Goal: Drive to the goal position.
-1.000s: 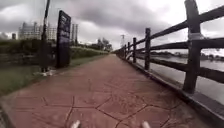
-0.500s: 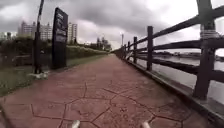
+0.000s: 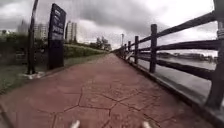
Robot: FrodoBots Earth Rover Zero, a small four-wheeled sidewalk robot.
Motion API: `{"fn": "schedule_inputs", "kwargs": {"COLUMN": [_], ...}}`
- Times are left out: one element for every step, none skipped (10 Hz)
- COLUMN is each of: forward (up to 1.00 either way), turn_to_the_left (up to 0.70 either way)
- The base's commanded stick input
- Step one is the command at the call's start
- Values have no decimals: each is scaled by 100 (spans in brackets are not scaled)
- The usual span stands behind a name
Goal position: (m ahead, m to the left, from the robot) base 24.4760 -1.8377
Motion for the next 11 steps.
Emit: {"fn": "schedule_inputs", "kwargs": {"forward": [50, 50, 50, 50, 50, 50, 50, 50, 50, 50, 50], "turn_to_the_left": [0, 0, 0, 0, 0, 0, 0, 0, 0, 0, 0]}}
